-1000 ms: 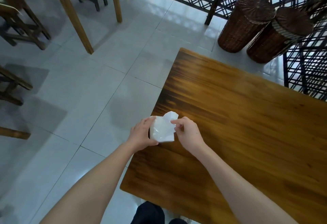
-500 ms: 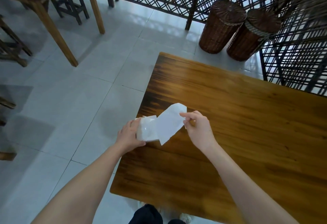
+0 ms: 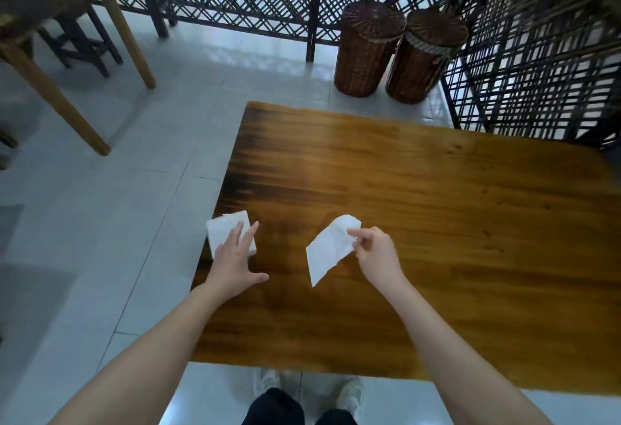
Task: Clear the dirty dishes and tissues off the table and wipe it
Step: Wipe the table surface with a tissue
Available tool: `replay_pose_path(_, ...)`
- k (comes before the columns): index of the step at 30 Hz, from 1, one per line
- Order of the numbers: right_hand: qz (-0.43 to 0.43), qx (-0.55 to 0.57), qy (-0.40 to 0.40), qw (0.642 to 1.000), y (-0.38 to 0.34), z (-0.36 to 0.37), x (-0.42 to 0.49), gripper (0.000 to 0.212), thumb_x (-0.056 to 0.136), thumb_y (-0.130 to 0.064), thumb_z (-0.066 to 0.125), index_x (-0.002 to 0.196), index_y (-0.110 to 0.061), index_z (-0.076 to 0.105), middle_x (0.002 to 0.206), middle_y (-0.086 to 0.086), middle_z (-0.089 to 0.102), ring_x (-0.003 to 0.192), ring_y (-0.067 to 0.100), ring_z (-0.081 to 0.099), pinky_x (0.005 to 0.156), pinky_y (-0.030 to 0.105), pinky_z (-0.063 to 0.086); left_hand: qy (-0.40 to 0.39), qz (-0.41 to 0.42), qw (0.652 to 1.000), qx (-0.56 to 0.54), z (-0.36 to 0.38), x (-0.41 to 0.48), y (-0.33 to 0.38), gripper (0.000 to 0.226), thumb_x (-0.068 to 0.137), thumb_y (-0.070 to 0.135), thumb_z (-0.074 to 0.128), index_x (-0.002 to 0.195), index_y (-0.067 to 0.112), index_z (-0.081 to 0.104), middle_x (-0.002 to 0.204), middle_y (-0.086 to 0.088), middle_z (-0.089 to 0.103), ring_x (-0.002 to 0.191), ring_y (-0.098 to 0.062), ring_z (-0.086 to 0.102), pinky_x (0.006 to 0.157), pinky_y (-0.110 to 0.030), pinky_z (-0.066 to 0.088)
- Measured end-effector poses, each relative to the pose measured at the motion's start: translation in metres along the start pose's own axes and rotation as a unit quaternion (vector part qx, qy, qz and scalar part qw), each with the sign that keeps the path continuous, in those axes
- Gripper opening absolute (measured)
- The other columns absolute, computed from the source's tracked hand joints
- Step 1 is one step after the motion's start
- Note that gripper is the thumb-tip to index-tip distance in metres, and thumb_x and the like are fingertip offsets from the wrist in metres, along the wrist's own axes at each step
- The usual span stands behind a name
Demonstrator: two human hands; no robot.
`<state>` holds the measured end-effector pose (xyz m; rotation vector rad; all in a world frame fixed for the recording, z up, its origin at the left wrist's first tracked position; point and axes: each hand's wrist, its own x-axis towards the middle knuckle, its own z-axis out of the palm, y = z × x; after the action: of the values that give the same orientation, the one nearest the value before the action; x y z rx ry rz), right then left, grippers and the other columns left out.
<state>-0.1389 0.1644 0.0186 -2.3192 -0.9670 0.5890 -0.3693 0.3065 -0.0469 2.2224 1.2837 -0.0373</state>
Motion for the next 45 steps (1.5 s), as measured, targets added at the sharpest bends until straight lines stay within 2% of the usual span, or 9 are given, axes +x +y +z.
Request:
replay_pose_path(3,0.029,-0.005,0.010,1.000,0.028,-0.017,-0.011,0.031,0.094,-0.005,0.054,0.122,-0.015,0.064,0.093,-0.009,0.053,0.080,0.004,0.052,0.061,0.005,0.038,-0.010,0.013,1.000,0.008,0.008,-0.008,0.023,0.109,0.069,0.047,0.082,0.152,0.038,0.011,0.162,0.002,0.009,0.146,-0.026,0.020,0.116,-0.049,0.026)
replay_pose_path(7,0.064,-0.013,0.020,0.998,0.065,-0.040,-0.026,0.031,0.094,-0.005,0.054,0.123,-0.015,0.063,0.100,-0.007,0.053,0.090,0.006,0.053,0.076,0.011,0.043,-0.030,0.036,0.999,0.016,0.019,-0.016,0.051,0.108,0.072,0.045,0.081,0.152,0.037,0.010,0.162,0.002,0.007,0.149,-0.023,0.010,0.117,-0.047,0.018)
replay_pose_path(11,0.106,-0.004,0.050,0.993,0.102,-0.061,-0.040,0.031,0.094,-0.006,0.056,0.121,-0.016,0.064,0.111,-0.002,0.058,0.096,0.006,0.053,0.083,0.017,0.044,-0.061,0.062,0.996,0.015,0.030,-0.022,0.086,0.103,0.075,0.045,0.078,0.153,0.035,0.012,0.162,0.003,0.009,0.149,-0.021,0.008,0.118,-0.047,0.012)
replay_pose_path(18,0.139,0.014,0.085,0.987,0.152,-0.092,-0.064,0.031,0.093,-0.005,0.057,0.122,-0.013,0.063,0.119,0.003,0.059,0.108,0.014,0.057,0.086,0.018,0.042,-0.101,0.106,0.989,0.034,0.050,-0.031,0.147,0.100,0.079,0.041,0.077,0.154,0.032,0.011,0.162,0.001,0.011,0.149,-0.022,0.008,0.119,-0.047,0.013)
replay_pose_path(28,0.157,-0.002,0.069,0.985,0.224,-0.134,-0.087,0.032,0.095,-0.004,0.051,0.125,-0.012,0.061,0.121,0.003,0.057,0.115,0.018,0.053,0.101,0.031,0.045,-0.136,0.136,0.980,0.054,0.088,-0.039,0.210,0.101,0.079,0.039,0.077,0.154,0.033,0.010,0.161,0.000,0.013,0.149,-0.022,0.011,0.119,-0.046,0.017)
replay_pose_path(32,0.162,-0.014,0.070,0.984,0.248,-0.146,-0.090,0.032,0.096,-0.005,0.051,0.125,-0.011,0.061,0.120,0.003,0.057,0.115,0.018,0.053,0.101,0.032,0.045,-0.136,0.131,0.981,0.053,0.102,-0.044,0.221,0.102,0.078,0.039,0.078,0.154,0.033,0.010,0.161,0.000,0.014,0.148,-0.023,0.013,0.119,-0.045,0.019)
replay_pose_path(37,0.141,-0.060,0.075,0.985,0.271,-0.153,-0.089,0.033,0.097,-0.007,0.049,0.127,-0.013,0.060,0.112,0.002,0.056,0.109,0.017,0.051,0.093,0.029,0.046,-0.137,0.125,0.981,0.055,0.114,-0.048,0.232,0.102,0.078,0.040,0.078,0.154,0.032,0.011,0.161,-0.001,0.014,0.148,-0.023,0.015,0.119,-0.044,0.020)
replay_pose_path(41,0.106,-0.077,0.044,0.990,0.269,-0.136,-0.084,0.032,0.098,-0.009,0.048,0.126,-0.015,0.061,0.112,-0.001,0.055,0.107,0.013,0.050,0.086,0.024,0.046,-0.129,0.115,0.984,0.049,0.118,-0.052,0.236,0.101,0.078,0.040,0.078,0.154,0.032,0.013,0.161,0.000,0.016,0.147,-0.023,0.018,0.118,-0.044,0.023)
replay_pose_path(45,0.086,-0.057,0.011,0.995,0.257,-0.113,-0.082,0.030,0.098,-0.010,0.047,0.124,-0.015,0.063,0.118,-0.001,0.056,0.108,0.012,0.053,0.089,0.023,0.046,-0.129,0.103,0.985,0.055,0.118,-0.056,0.235,0.100,0.078,0.039,0.077,0.154,0.032,0.012,0.161,0.000,0.015,0.147,-0.024,0.017,0.119,-0.045,0.021)
